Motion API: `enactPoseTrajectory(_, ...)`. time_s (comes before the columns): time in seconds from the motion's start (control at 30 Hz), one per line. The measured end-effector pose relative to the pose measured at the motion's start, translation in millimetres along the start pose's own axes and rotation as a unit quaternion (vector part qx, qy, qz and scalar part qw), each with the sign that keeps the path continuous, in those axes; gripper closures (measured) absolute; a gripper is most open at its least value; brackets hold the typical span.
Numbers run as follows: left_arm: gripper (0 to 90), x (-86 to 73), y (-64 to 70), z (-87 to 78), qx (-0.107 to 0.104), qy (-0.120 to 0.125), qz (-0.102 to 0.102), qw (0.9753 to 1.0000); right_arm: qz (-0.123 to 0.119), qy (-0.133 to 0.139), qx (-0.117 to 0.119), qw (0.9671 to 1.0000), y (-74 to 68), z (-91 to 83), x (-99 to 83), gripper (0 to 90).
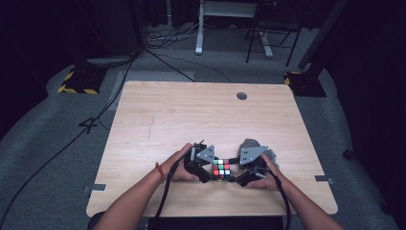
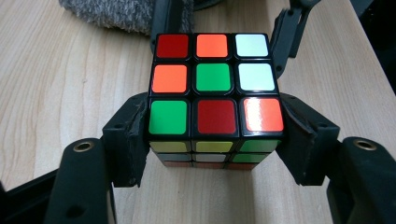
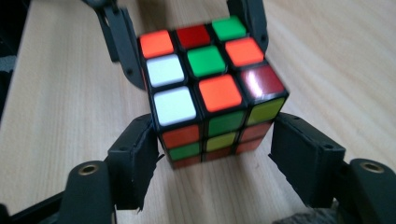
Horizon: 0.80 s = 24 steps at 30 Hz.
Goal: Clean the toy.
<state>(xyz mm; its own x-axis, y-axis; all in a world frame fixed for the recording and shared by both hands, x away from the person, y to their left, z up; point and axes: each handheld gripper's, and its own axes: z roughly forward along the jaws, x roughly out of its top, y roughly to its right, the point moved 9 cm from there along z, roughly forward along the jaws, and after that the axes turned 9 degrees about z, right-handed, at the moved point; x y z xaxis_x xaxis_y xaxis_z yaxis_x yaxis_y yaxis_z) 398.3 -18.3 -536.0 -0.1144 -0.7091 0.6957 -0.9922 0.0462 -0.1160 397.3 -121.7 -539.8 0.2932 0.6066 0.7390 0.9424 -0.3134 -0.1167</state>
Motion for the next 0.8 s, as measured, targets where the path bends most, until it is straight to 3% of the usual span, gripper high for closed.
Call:
enactPoseTrajectory(0.13,32.7,0.7,1.7,2.7,0.006,-0.014,0.009,0.9998,-0.02,-0.003,-0.013,0.9997,-3.0,-2.0,1.3,33.0)
enactPoseTrajectory(0.2,30.5,-0.4,2.9,5.7,0.002,-0.025,0.008,0.9997,-0.025,0.011,-0.015,0.9995,-6.8,-8.3,7.1,33.4)
enactPoseTrajectory(0.57,29.2,-4.5,3.0,10.1,-0.001,-0.04,0.016,0.9991,-0.045,0.022,-0.033,0.9982,-16.2,-13.1,23.0,33.8)
enactPoseTrajectory(0.6,29.3,-5.4,4.2,10.7,-0.006,-0.041,0.009,0.9991,-0.046,0.023,-0.033,0.9981,-16.7,-13.2,23.9,33.8)
enactPoseTrajectory(0.77,27.3,-3.6,3.8,9.3,0.002,-0.037,0.012,0.9992,-0.044,0.006,-0.029,0.9986,-17.9,-11.2,27.7,34.0)
enactPoseTrajectory(0.8,22.6,-3.4,3.8,8.4,0.006,-0.038,0.011,0.9992,-0.045,-0.004,-0.026,0.9986,-18.9,-10.2,29.4,34.0)
